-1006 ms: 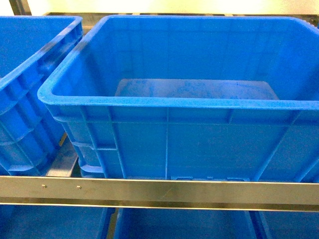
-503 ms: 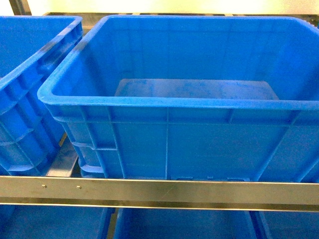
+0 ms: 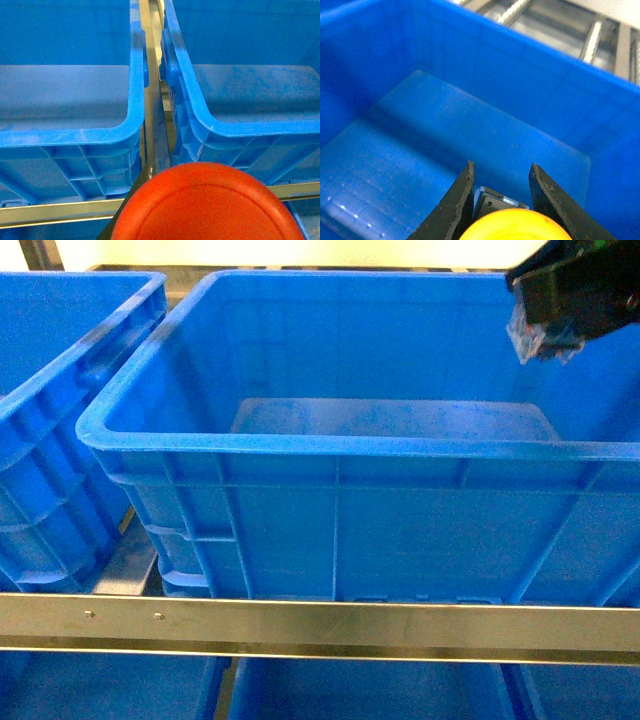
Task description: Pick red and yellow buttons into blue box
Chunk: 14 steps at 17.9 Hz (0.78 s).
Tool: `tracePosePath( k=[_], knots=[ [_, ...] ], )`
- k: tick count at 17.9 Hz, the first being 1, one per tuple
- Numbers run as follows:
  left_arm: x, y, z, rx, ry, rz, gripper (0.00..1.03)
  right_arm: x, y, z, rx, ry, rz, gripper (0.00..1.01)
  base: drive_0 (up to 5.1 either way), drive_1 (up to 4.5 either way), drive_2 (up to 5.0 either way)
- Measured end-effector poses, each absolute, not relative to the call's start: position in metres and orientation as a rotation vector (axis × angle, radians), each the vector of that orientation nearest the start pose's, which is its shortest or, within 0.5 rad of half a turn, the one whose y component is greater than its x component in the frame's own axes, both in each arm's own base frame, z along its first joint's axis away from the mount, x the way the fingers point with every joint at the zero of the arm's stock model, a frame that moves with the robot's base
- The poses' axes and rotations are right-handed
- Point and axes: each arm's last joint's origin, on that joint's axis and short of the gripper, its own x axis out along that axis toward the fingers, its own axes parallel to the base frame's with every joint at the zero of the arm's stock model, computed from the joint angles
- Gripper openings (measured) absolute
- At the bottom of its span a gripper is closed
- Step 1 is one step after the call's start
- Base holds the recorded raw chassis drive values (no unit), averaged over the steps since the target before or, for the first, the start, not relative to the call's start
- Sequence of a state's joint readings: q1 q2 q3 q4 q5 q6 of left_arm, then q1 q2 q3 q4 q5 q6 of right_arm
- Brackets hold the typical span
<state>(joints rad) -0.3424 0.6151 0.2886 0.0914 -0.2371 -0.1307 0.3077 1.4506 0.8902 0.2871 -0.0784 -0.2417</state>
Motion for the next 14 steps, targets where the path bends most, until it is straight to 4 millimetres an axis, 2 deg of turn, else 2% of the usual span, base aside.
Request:
tracePosePath(
  k=[2,3,7,9,11,14],
  knots=[
    [0.143,-0.044,0.212,-0.063,0.231,-0.090,0.25,0.331,0.108,0.242,-0.318,0.351,0.438,0.30,0.0,0.00,0.0],
    [0.143,-0.044,0.212,-0.063,0.231,-0.090,0.25,0.333,0.108,0.242,-0.328,0.367,0.440,0.31,0.0,0.00,0.0],
    [0.143,-0.044,0.212,-0.063,0.232,-0.090,0.25,0.334,0.107,0.244,-0.327,0.344,0.423,0.75,0.0,0.00,0.0],
    [0.143,-0.044,0.212,-0.063,0.231,-0.090,0.25,0.334,0.101,0.243,-0.321,0.308,0.385,0.99,0.0,0.00,0.0],
    [0.143,-0.044,0.212,-0.063,0.231,-0.090,0.25,0.327,0.080,0.251,-0.285,0.264,0.325,0.98,0.0,0.00,0.0],
    [0.143,-0.044,0.212,-0.063,0.232,-0.090,0.25,0.301,0.053,0.280,-0.223,0.147,0.274,0.98,0.0,0.00,0.0]
  ],
)
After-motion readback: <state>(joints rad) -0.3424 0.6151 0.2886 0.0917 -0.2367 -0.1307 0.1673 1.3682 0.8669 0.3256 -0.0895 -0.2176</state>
